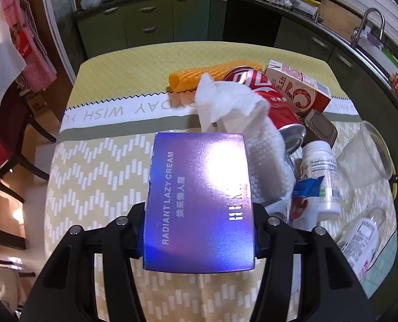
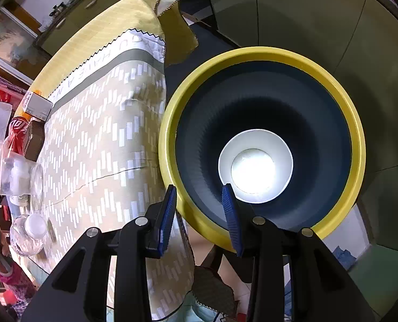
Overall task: Collect trash
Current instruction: 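Grasp the purple cream box with the left tool, then carry the purple box over the bin and open the left tool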
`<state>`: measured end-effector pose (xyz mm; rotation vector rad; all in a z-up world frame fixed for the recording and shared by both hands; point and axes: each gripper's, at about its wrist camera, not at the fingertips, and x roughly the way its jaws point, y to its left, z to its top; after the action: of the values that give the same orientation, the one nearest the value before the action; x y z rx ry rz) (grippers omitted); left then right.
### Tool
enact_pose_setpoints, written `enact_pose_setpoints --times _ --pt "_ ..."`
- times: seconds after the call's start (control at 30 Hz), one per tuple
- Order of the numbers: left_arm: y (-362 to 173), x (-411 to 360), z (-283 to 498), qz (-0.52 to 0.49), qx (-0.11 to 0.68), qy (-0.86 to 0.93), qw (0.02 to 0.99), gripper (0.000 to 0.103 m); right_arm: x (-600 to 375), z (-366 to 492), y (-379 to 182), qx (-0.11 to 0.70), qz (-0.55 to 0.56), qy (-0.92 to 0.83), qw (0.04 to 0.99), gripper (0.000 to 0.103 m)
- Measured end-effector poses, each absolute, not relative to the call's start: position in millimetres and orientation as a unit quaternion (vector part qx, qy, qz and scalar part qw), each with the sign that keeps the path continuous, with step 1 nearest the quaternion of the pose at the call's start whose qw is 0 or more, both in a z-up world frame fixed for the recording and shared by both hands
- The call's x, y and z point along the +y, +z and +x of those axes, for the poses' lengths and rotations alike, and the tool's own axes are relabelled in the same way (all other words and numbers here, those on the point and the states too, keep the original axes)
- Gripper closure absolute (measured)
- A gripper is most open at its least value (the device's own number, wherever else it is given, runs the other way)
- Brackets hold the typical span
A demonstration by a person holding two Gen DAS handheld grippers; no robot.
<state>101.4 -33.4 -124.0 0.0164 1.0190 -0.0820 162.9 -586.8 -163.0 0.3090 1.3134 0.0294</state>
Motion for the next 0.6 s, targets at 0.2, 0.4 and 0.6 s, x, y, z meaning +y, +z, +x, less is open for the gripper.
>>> enact_pose_setpoints --times 0.2,0.4,0.6 --pt "-107.7 -26.9 87.6 0.019 0.471 -0.052 0.88 0.051 -588.2 161.6 -163.1 0.6 0.148 0.019 0.786 0.067" --pt "-59.0 -27.1 70.2 0.032 0.424 -0.06 0.903 0.051 -593.5 155.8 -158.5 0.586 0.153 0.016 0.796 0.067" --pt "-6.3 -91.6 62.5 0.073 0.382 -0.173 0.905 0.051 -618.0 132.4 -130.2 0.546 0.159 -0.008 0.823 0.067"
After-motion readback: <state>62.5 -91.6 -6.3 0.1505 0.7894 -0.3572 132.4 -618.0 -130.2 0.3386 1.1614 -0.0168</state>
